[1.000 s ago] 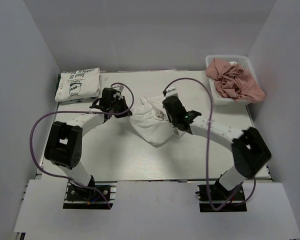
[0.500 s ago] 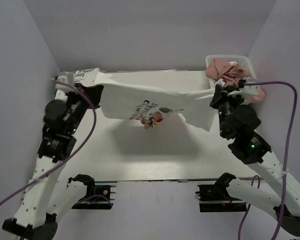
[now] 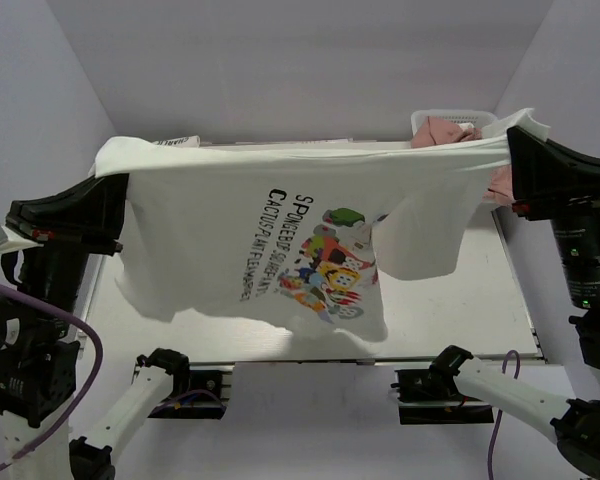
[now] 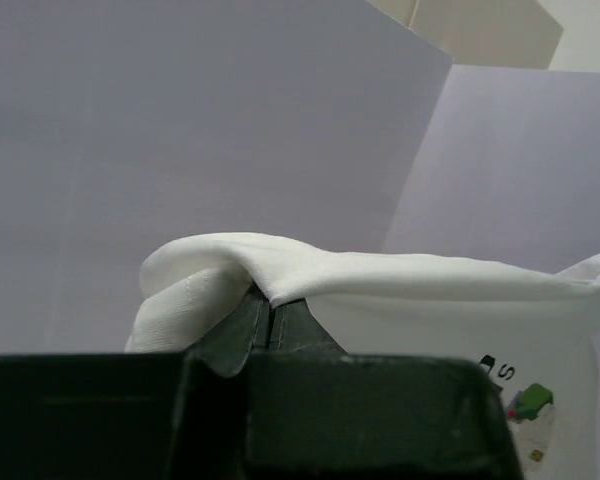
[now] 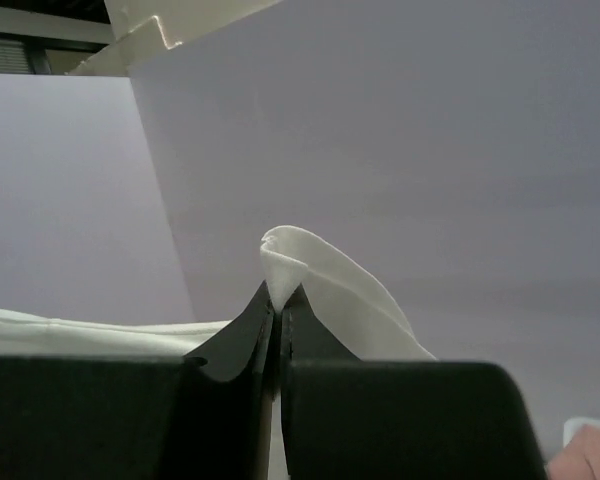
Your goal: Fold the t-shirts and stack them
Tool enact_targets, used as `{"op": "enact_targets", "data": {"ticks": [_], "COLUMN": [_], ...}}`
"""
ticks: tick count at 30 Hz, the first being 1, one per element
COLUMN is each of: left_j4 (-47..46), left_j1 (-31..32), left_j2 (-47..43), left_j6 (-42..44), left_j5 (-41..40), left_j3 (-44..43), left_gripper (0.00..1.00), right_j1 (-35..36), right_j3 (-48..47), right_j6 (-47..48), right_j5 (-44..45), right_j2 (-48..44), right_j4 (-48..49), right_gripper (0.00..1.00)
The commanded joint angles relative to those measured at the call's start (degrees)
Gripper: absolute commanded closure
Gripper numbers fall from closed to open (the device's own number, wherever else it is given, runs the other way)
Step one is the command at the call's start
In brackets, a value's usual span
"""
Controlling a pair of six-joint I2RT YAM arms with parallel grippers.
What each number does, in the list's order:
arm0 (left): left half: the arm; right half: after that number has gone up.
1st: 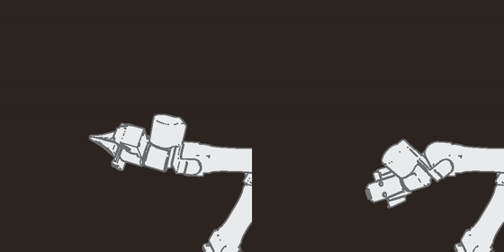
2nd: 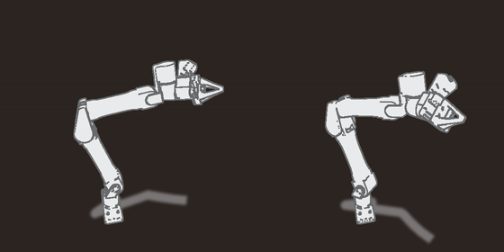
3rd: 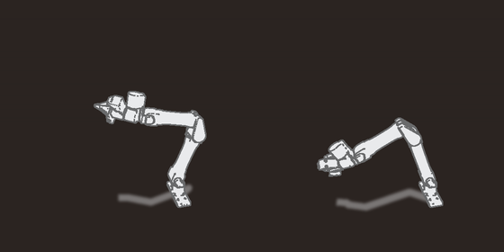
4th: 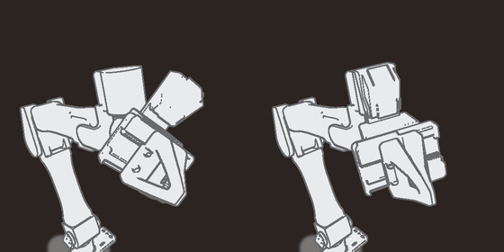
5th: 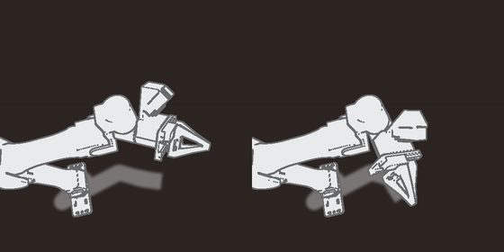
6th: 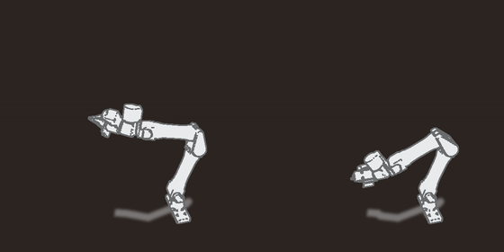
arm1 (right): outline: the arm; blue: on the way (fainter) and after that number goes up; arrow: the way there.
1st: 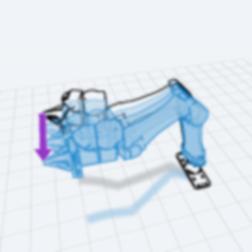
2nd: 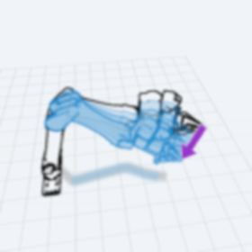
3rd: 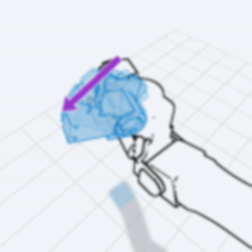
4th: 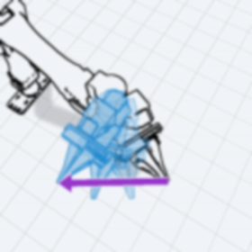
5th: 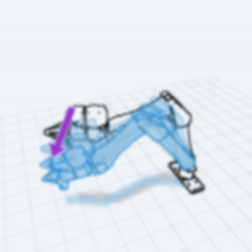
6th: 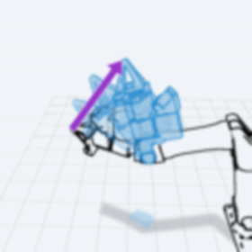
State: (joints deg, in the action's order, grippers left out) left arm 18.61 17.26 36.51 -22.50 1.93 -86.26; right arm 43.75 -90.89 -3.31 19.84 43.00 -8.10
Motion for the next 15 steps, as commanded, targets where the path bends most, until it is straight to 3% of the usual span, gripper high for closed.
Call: {"op": "enact_targets", "data": {"ticks": [1,5,9,12,14,15], "left_j4": [1.77,2.31,4.94,5.91,5.91,5.91], "left_j1": [-1.08,-1.08,-1.08,-1.35,-1.35,-1.35], "left_j2": [1.37,5.66,15.41,25.95,31.92,38.39], "left_j6": [1.32,-0.96,-3.16,-6.14,-6.85,-6.85], "left_j5": [-7.20,-11.15,-23.42,-28.90,-30.23,-30.93], "left_j3": [-3.47,-1.20,3.19,6.96,8.64,9.43], "left_gripper": [1.00,1.00,1.00,1.00,1.00,0.78], "right_j1": [-0.42,-0.42,-1.38,-5.58,-8.31,-12.50], "right_j3": [-4.38,-3.24,-0.69,0.36,-0.07,-0.25], "right_j6": [6.56,13.21,22.27,22.83,17.57,15.64], "right_j5": [6.40,17.33,31.12,31.23,30.70,26.70], "right_j2": [2.08,8.74,21.38,31.57,38.08,42.56], "right_j4": [1.85,9.47,16.70,18.56,17.07,14.28], "right_gripper": [1.00,1.00,1.00,1.00,1.00,1.00]}}
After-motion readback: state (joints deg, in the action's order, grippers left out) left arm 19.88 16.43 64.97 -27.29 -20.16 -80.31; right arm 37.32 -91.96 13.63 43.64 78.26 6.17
